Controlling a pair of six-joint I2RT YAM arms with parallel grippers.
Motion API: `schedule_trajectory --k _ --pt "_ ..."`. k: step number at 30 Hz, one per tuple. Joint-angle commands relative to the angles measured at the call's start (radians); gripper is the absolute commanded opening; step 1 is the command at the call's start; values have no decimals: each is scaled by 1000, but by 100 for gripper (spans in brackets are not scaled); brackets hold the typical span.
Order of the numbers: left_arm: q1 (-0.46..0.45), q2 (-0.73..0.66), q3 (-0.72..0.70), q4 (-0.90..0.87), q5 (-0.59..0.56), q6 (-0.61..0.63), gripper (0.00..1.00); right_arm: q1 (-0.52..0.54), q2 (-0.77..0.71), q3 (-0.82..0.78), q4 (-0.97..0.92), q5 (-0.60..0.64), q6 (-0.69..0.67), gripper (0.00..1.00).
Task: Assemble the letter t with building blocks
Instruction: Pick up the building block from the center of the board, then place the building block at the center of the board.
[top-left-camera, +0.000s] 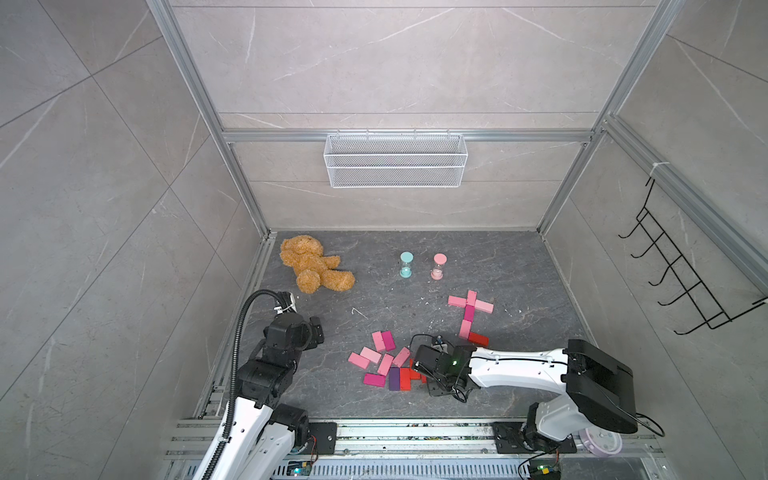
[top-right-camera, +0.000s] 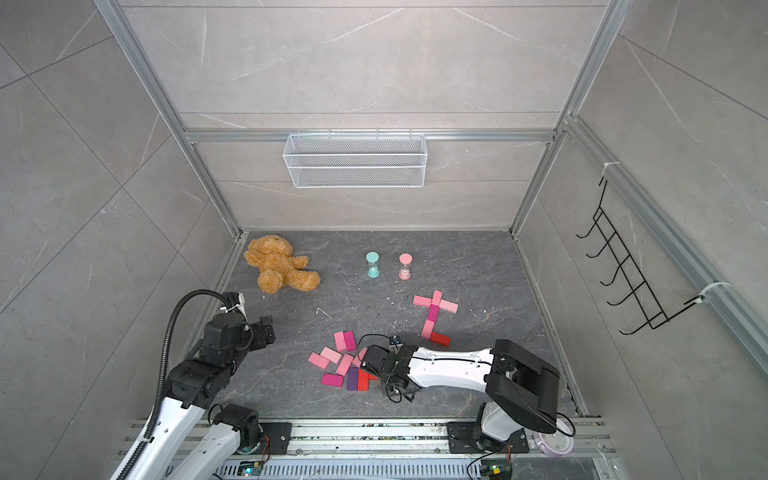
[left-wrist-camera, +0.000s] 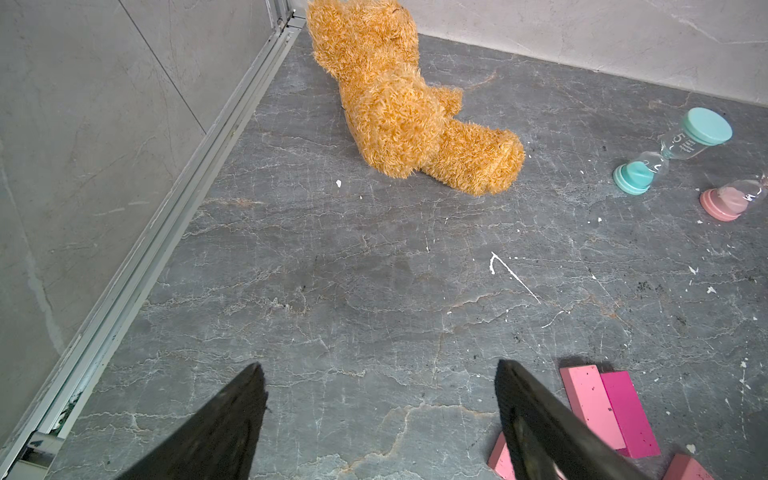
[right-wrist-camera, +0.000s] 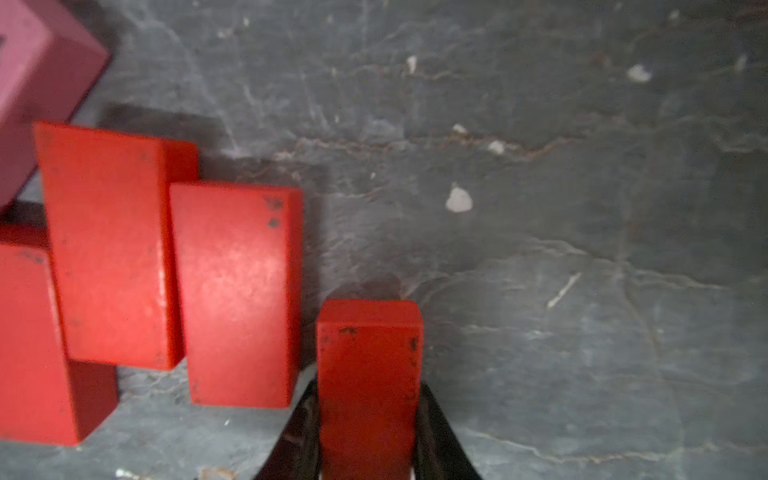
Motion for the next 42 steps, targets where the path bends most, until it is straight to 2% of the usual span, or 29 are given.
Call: schedule_trajectory --k 1,7,11,16,28,42 --pt "-2 -8 30 -5 -12 1 89 -44 -42 63 -91 41 -75 19" --pt "-3 -10 32 -4 -13 3 89 -178 -26 198 -138 14 -219 19" --pt "-2 -16 30 -1 -9 1 88 -267 60 325 -137 -25 -315 19" --pt "-3 -25 31 -1 -6 -1 89 -333 203 517 -140 -58 -373 19" --pt "-3 -28 30 7 1 3 89 -392 482 784 -119 -35 -383 19" --pt "-2 -19 30 8 6 2 89 -438 654 861 -93 -47 -385 23"
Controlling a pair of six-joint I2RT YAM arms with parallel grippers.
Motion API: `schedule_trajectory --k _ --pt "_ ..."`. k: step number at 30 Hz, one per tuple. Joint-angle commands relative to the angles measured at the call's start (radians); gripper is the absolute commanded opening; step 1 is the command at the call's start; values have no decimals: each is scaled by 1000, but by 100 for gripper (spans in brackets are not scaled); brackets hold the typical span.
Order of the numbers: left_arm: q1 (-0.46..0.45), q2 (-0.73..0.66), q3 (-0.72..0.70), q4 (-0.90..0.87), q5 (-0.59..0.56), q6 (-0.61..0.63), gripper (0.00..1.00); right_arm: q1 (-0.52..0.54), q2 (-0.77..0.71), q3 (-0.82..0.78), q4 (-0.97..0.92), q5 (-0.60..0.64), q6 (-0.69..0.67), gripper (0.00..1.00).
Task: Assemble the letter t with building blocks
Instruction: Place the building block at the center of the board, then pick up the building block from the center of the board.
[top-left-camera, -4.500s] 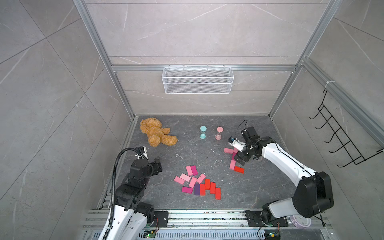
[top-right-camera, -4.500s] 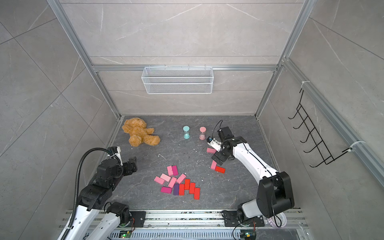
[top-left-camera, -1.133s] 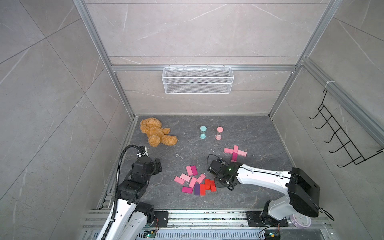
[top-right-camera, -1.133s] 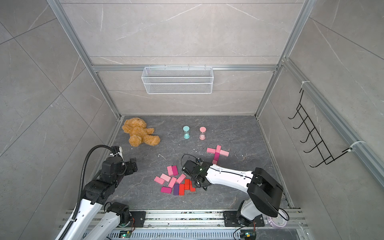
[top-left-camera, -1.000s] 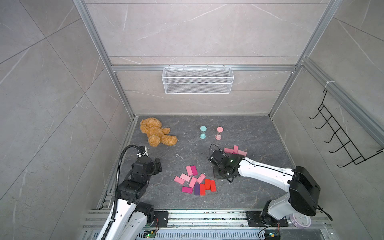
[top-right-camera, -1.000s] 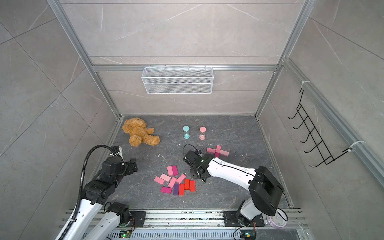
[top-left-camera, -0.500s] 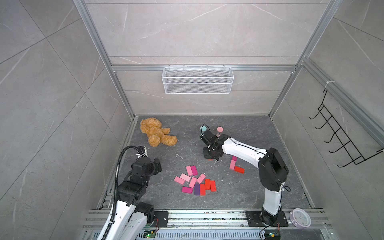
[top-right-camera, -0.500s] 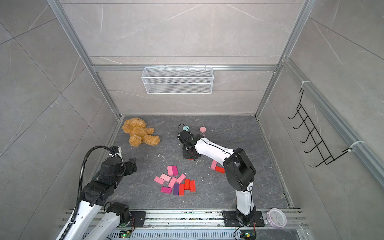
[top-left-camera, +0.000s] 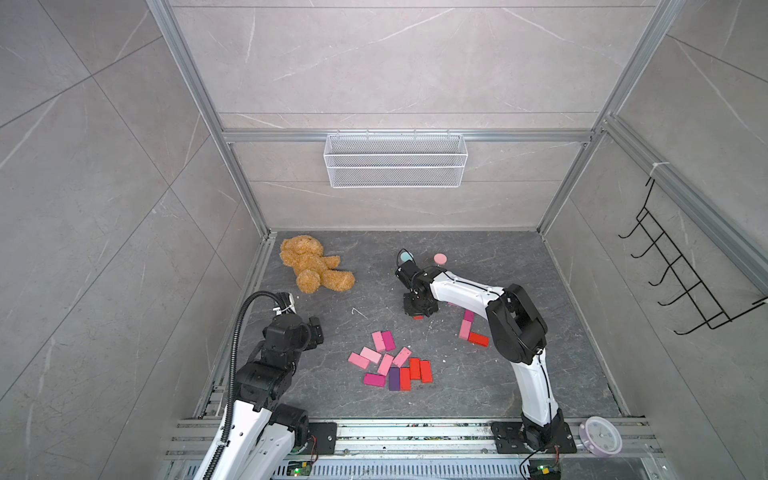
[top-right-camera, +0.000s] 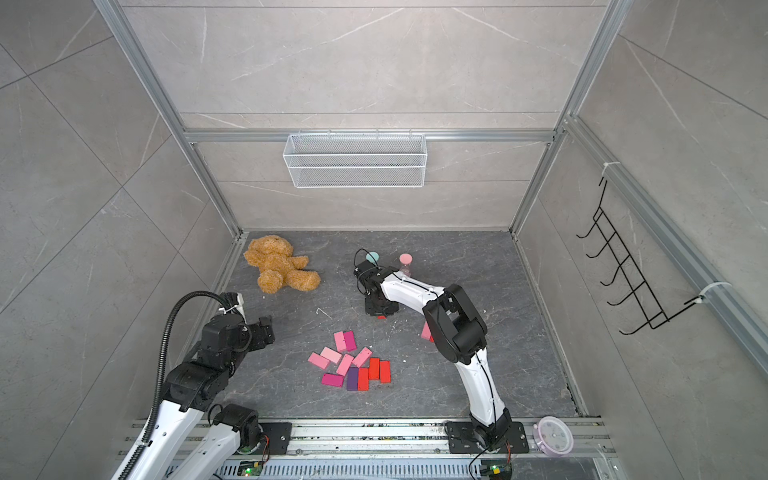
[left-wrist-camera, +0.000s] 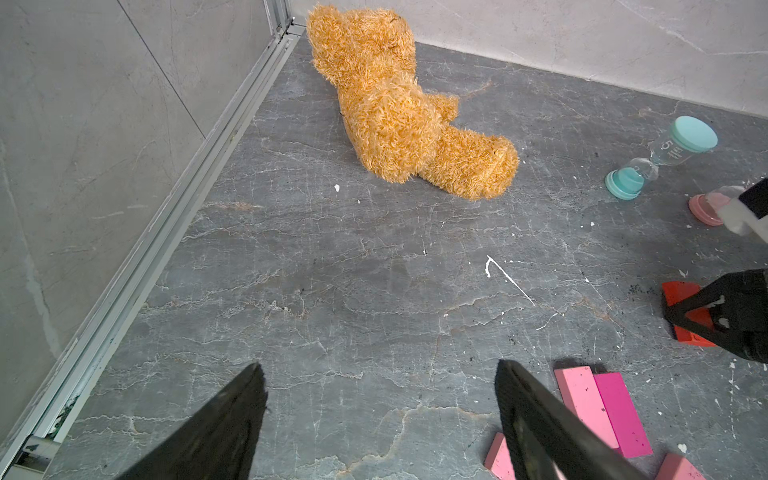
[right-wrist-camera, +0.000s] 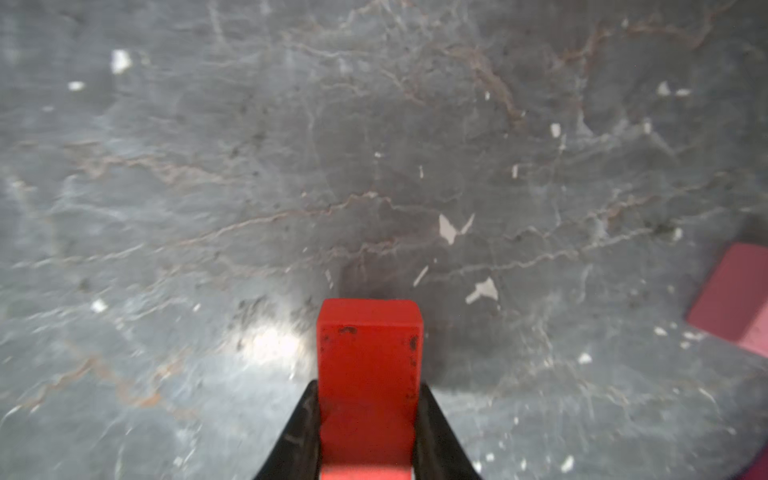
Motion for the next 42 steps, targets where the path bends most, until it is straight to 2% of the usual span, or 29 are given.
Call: schedule_trajectory --k 1,16,20,25,28,33,42 --pt "-2 -1 29 8 1 3 89 -8 34 38 2 2 -3 23" --pt "-2 -5 30 8 -1 3 89 -14 96 120 -51 1 8 34" --pt "-2 -6 31 7 0 3 89 -13 77 126 -73 0 -8 54" --pt "-2 -8 29 8 1 3 89 -13 -15 84 -79 -32 -43 64" --pt "-3 -6 27 9 2 1 89 -10 -112 12 -60 -80 -56 66" --pt "-3 4 28 10 0 0 89 14 -310 -197 9 -137 -49 69" --pt "-2 18 29 6 -6 3 89 161 -590 -607 77 -157 37 66"
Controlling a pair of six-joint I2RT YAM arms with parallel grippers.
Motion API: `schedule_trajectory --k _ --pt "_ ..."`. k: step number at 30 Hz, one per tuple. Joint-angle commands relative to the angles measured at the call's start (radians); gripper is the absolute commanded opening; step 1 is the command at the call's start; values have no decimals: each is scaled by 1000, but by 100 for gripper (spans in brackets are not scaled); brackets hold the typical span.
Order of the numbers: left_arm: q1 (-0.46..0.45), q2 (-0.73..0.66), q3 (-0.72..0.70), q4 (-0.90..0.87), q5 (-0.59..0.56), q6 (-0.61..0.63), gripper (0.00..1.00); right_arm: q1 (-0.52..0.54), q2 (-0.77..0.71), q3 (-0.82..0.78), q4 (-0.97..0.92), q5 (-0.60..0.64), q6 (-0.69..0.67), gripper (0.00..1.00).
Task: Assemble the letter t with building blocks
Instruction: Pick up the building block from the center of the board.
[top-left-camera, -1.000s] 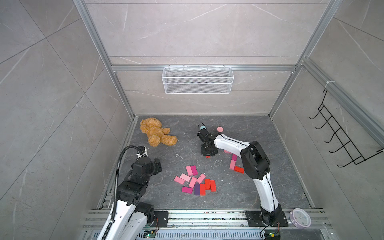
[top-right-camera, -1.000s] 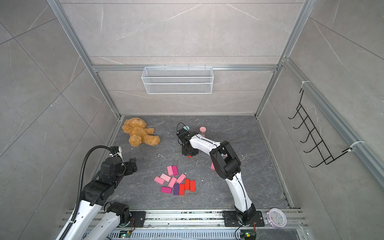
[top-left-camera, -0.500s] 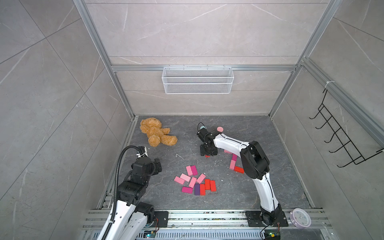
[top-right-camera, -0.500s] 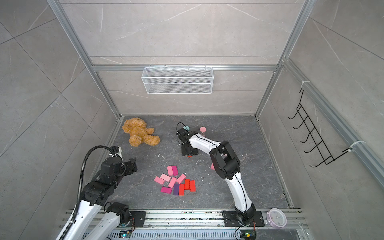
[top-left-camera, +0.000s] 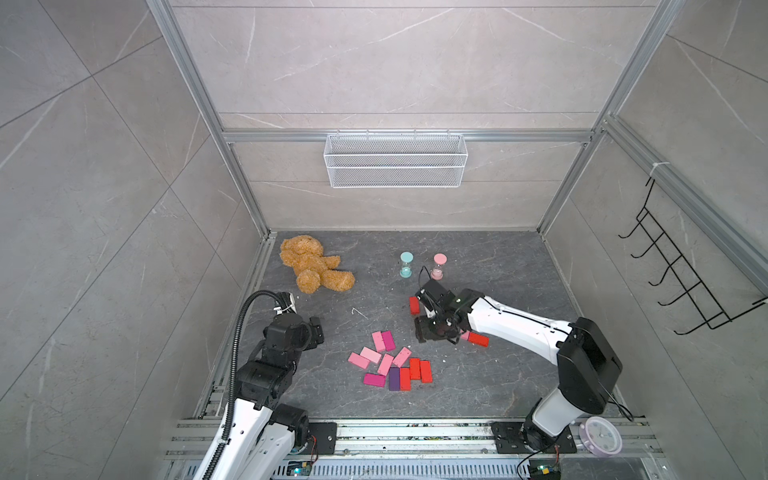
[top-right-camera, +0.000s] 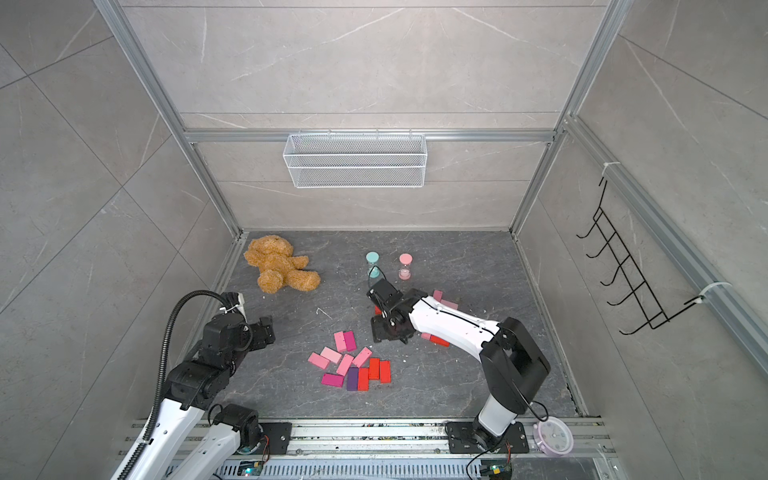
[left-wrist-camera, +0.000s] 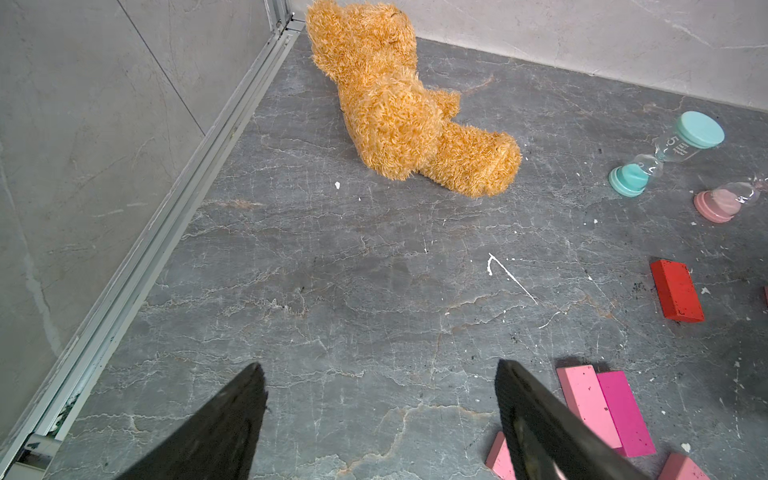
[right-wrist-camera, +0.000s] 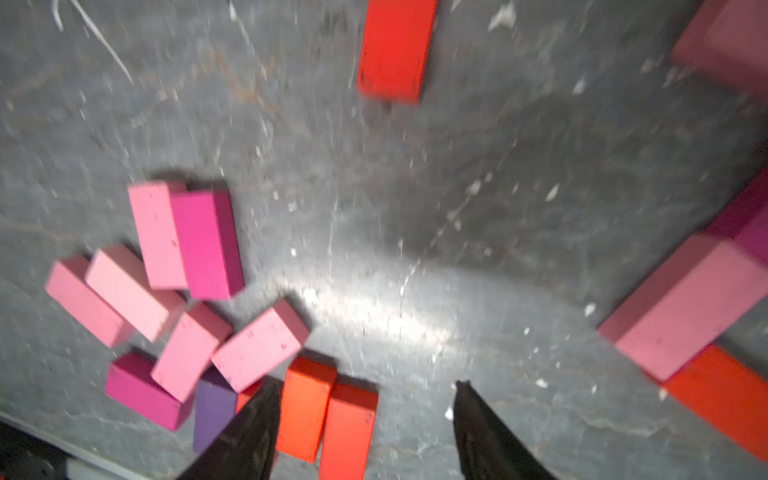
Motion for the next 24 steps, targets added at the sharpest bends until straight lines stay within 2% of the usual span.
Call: schedule_trajectory --k 1,5,10,24 --pt "-3 7 30 6 -5 2 89 46 -67 -116 35 -24 58 64" --pt "-2 16 34 0 -4 3 89 85 -121 -195 55 -46 96 59" --pt "-3 11 31 -2 -6 1 89 108 -119 -240 85 -79 111 56" --pt "-3 4 30 -4 -8 4 89 125 -25 -219 106 -78 123 54"
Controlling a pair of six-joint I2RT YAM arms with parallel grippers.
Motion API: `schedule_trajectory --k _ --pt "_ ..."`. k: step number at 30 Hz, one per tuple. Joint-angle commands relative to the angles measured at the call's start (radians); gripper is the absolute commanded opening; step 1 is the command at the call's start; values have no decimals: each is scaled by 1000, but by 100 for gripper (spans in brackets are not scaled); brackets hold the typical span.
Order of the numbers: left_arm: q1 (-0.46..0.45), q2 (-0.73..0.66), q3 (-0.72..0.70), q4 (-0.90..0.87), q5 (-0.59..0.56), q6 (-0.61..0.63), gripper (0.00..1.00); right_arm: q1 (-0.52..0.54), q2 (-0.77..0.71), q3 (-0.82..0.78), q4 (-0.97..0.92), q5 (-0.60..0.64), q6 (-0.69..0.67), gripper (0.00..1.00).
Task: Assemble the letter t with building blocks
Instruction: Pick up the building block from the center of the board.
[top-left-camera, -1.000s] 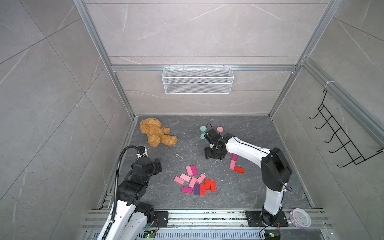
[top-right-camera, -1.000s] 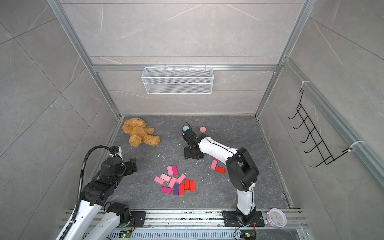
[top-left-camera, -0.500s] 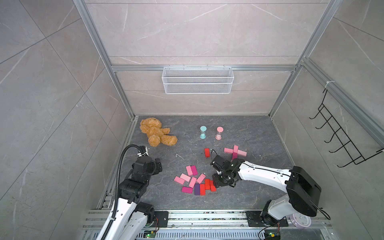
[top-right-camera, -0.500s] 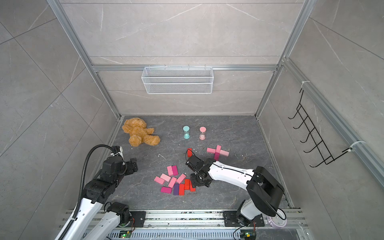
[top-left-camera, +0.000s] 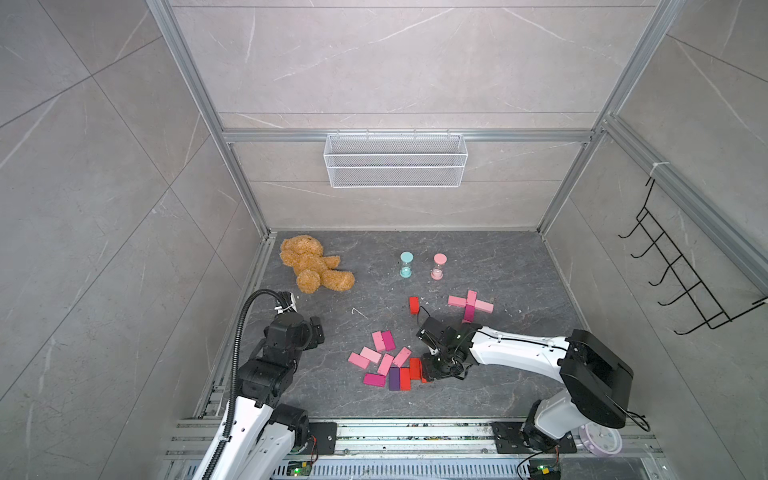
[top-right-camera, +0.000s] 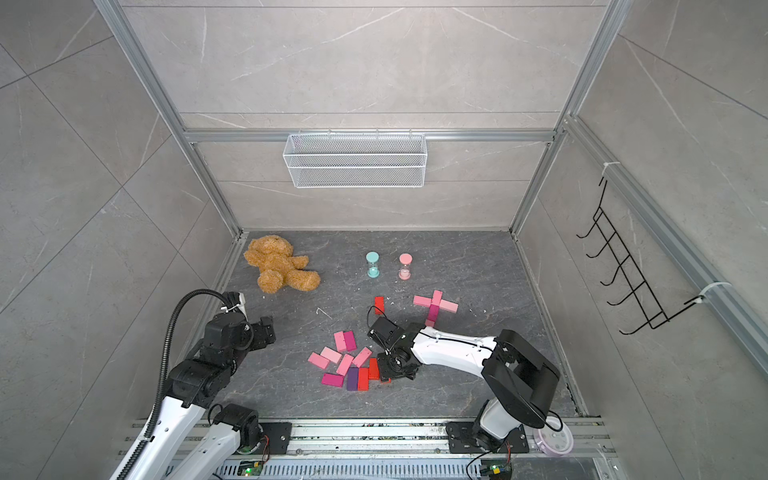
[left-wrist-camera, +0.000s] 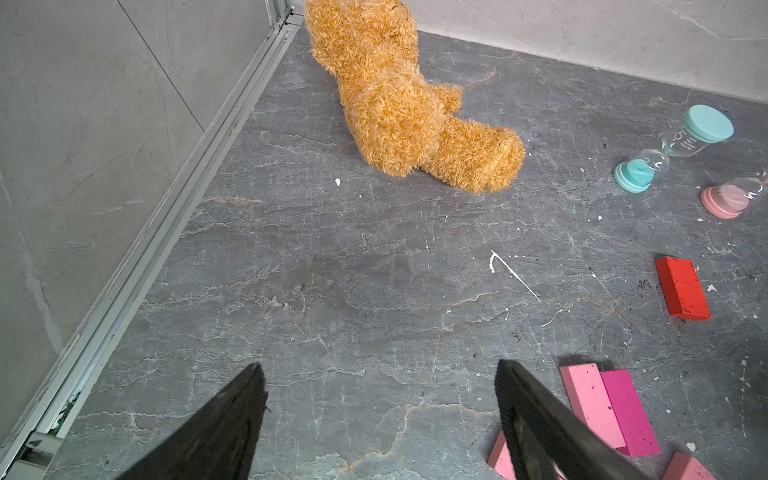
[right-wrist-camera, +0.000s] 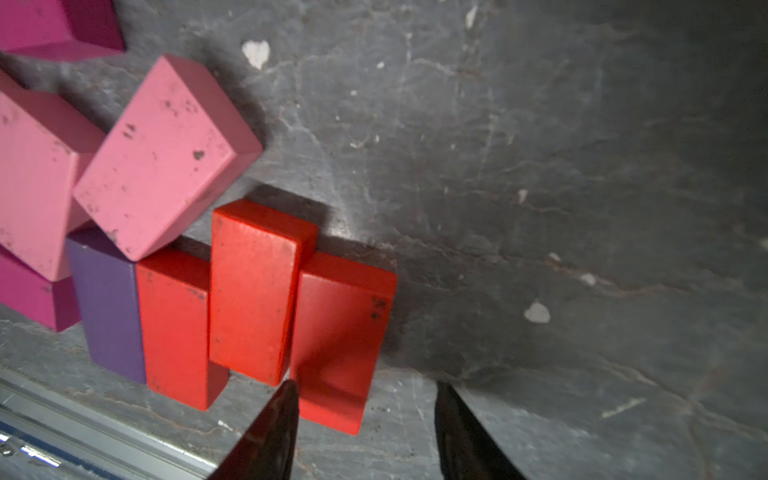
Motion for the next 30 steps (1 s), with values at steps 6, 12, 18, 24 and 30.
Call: schedule_trajectory --k 6,12,18,24,30 --pt "-3 -6 30 -4 -9 5 89 7 44 31 -5 6 12 52" --pt "-2 -10 30 -4 -5 5 89 7 75 51 -29 15 10 50" --pt "-3 -11 30 -1 -5 4 88 7 87 70 -98 97 -16 46" --pt "-3 -6 30 2 -2 2 89 7 96 68 -60 98 -133 34" --pt "-3 -19 30 -4 -8 6 88 6 50 47 -15 108 -292 10"
